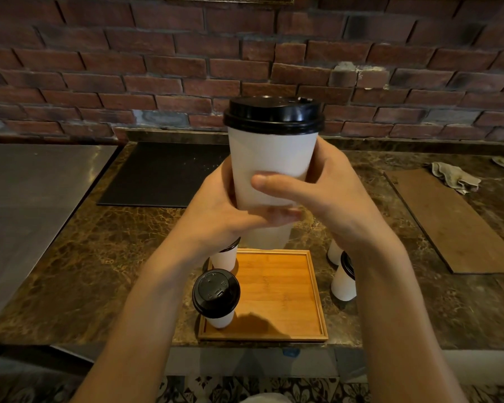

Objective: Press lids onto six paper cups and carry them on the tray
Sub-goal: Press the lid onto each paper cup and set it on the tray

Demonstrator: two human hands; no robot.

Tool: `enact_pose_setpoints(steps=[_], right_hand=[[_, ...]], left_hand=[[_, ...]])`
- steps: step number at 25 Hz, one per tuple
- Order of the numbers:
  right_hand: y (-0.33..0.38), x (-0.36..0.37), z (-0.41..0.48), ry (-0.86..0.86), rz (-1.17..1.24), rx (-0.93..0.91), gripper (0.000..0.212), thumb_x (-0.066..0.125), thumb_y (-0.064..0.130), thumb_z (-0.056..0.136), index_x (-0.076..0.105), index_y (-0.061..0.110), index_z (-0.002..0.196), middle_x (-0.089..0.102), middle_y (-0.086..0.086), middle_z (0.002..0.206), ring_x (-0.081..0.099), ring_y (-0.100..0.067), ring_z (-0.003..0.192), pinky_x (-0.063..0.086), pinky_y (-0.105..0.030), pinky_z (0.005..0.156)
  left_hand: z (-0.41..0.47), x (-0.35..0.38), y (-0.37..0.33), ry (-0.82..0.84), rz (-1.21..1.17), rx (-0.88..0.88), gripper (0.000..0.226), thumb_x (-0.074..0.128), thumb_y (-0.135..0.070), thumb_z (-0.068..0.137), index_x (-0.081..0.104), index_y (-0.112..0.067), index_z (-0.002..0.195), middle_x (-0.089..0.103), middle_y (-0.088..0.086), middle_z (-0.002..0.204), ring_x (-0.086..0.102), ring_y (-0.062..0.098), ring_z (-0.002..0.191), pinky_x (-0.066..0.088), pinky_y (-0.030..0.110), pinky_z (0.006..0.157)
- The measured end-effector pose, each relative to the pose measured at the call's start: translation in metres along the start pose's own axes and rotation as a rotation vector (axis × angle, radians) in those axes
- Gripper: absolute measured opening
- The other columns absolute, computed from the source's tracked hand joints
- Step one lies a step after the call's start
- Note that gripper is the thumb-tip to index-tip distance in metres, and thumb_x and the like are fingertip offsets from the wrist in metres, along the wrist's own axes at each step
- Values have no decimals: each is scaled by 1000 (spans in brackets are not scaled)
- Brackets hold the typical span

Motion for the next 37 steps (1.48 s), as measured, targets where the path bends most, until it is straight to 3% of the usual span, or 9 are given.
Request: enact_pose_setpoints(steps=[3,5,10,13,17,21,25,31,37], right_hand=[[-1,6,0,-73,-58,11,59,81,37,66,53,32,119,64,16,105,62,3,99,56,-18,75],[-2,11,-1,-148,-120,29,66,84,41,67,53,28,124,63,14,110,61,-1,100,58,-27,79],[-3,20,0,-255,-193,61,75,85,43,66,50,24,130,60,9,116,59,-8,106,57,-37,85],[0,16,0,-230,-142,54,72,86,38,68,51,23,129,61,9,115,61,-7,104,59,-34,82],[3,9,0,-175,-92,35,72,86,38,66,51,24,128,62,11,113,61,-3,103,58,-26,80],[5,5,1,-95,-22,-8,69,83,36,63,54,23,124,64,10,110,63,-4,103,56,-22,76],[4,0,1,9,111,-20,66,84,28,64,56,18,122,69,4,109,67,-13,105,55,-24,78],[6,-4,-2,128,224,-29,60,71,28,68,54,10,122,66,-1,108,66,-21,105,53,-26,78],[7,-3,-2,122,169,0,58,74,31,67,56,16,120,70,6,105,67,-16,104,54,-24,78]], left_hand=[[1,1,2,-84,51,3,74,83,-24,56,47,-35,120,63,-14,110,62,-2,99,51,10,69],[1,2,2,-125,63,4,75,85,-31,53,46,-38,117,61,-15,110,60,-5,100,50,8,68],[1,6,1,-141,50,2,81,77,-43,48,47,-30,122,62,-12,111,61,-3,101,52,10,70],[2,5,1,-127,68,-2,85,81,-38,51,45,-27,127,62,-11,114,61,0,103,54,16,74],[3,0,-2,-95,104,0,80,85,-31,55,43,-36,123,59,-16,114,58,-6,102,50,7,70],[2,-2,-6,-32,50,-4,81,84,-29,50,47,-28,122,62,-11,110,61,-2,100,51,10,70],[0,-5,-8,96,-15,-9,80,85,-23,57,48,-23,129,65,-6,115,63,11,106,54,25,80],[-4,-7,-9,231,-120,16,67,74,-17,65,48,-20,126,63,-10,114,61,15,109,52,23,80],[-2,-5,-4,213,-152,10,64,74,-17,64,51,-20,123,64,-8,112,62,18,108,52,26,80]])
Point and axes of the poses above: each hand's wrist, its own z-axis towards the middle knuckle, its own x-axis out of the palm, y = z × x, the point moved 2 cm from there along z, towards the middle knuckle
